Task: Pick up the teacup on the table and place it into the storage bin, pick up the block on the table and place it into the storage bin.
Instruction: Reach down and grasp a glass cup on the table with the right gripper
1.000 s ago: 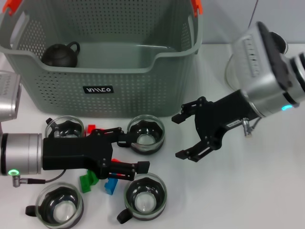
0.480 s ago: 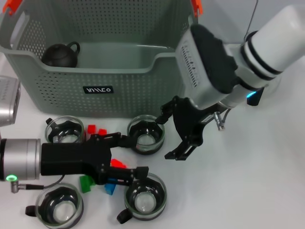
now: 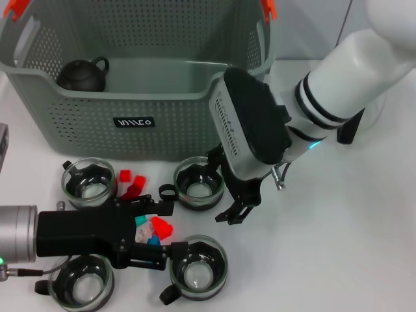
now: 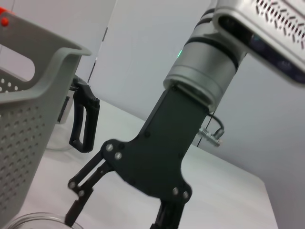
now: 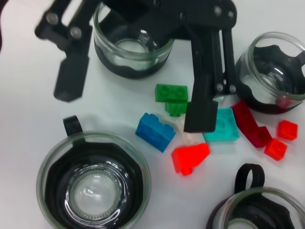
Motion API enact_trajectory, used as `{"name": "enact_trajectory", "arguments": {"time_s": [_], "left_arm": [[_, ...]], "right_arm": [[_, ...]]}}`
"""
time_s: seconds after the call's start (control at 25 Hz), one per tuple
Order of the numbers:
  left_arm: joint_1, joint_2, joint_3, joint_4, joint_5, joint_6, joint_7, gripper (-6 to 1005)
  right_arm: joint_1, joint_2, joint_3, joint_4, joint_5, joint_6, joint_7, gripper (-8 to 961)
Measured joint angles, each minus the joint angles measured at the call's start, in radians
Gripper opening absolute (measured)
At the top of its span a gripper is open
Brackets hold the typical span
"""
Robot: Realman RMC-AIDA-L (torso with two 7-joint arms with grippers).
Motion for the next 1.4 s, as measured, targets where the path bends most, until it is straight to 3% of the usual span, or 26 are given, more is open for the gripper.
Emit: {"name": "enact_trajectory", "arguments": {"time_s": [0.56, 1.36, 1.4], "left_arm": [[0.003, -0.005, 0.000, -0.007, -0.008, 0.005, -0.003, 947], [0.006, -0.007, 0.000, -0.010, -0.009, -0.006, 0.003, 947], [0.007, -0.007, 0.000, -0.010, -0.009, -0.006, 0.003, 947]], "right_arm": [[0.004, 0.004, -0.166, 0.048, 0.035, 0.150, 0.025, 803], [0.029, 0.006, -0.223, 0.089, 0.058, 0.189, 0.129, 771], [0.029, 0.006, -0.225, 0.089, 0.058, 0.189, 0.129, 699]]}}
